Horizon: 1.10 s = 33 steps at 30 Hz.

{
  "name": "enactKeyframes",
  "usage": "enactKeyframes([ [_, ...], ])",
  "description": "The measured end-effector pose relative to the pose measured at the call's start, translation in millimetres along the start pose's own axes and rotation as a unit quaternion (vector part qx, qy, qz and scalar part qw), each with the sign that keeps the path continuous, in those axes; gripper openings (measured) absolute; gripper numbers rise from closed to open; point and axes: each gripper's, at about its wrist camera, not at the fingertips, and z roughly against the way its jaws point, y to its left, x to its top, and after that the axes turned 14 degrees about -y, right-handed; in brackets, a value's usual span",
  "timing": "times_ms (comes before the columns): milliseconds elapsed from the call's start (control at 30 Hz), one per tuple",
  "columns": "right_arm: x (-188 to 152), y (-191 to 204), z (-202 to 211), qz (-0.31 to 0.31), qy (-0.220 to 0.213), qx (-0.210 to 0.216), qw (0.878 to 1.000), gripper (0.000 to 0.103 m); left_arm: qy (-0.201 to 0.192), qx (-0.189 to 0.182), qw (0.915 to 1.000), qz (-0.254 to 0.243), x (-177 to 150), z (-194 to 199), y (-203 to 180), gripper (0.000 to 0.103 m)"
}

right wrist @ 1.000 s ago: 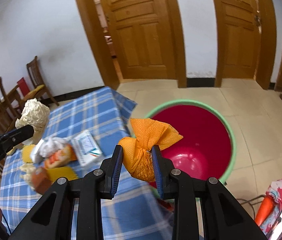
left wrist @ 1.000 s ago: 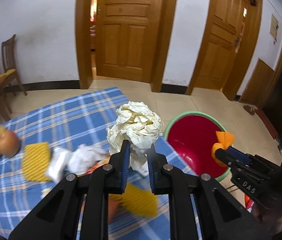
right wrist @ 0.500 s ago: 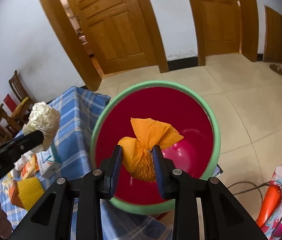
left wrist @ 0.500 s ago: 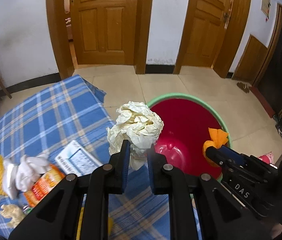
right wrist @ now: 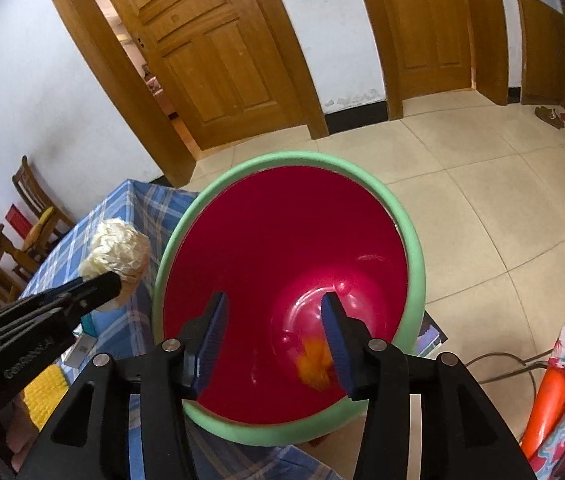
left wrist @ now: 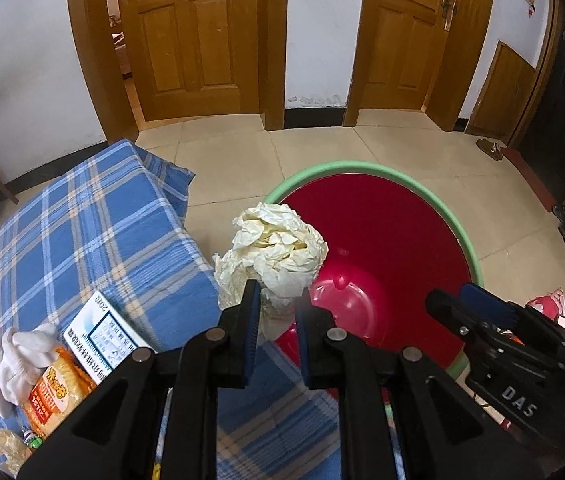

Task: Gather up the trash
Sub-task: 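Open the left tool over the red bucket to drop the crumpled tissue, then move both tools back to the table and grasp another crumpled tissue with the left tool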

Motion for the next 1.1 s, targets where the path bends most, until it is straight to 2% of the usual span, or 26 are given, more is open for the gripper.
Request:
enactKeyframes([
  [133,-0.1,-3.1,9.7,-0.013,-0.012,-0.003,1.0,0.052,0.004,-0.003,1.0,-0.004,1.4,-4.6,-3.4,0.017],
  [200,0.0,-4.9,14.1,-0.019,-0.015,-0.006,1.0,0.052,0.003,-0.002,1.0,-0.006,2.0,-6.7,-2.3,0.027],
  [233,0.3,-6.4,16.6,-0.022,-0.017,-0.007,1.0,0.052,0.003,0.001,1.0,-0.007,2.6,-6.0,-2.7,0.037],
  [267,1.2,-7.6,17.8,-0.024,-0.017,-0.008,1.0,0.052,0.002,0.004,1.0,-0.006,3.0,-5.9,-2.3,0.043],
  [533,3.5,-6.2,32.6,-0.028,-0.025,-0.011,0.999,0.053,-0.008,0.014,0.9998,0.006,6.7,10.5,6.5,0.045],
  [1100,3.4,31.1,66.7,-0.011,-0.043,0.022,0.999,0.056,-0.048,0.048,0.9968,0.043,0.9,76.7,42.5,0.048],
])
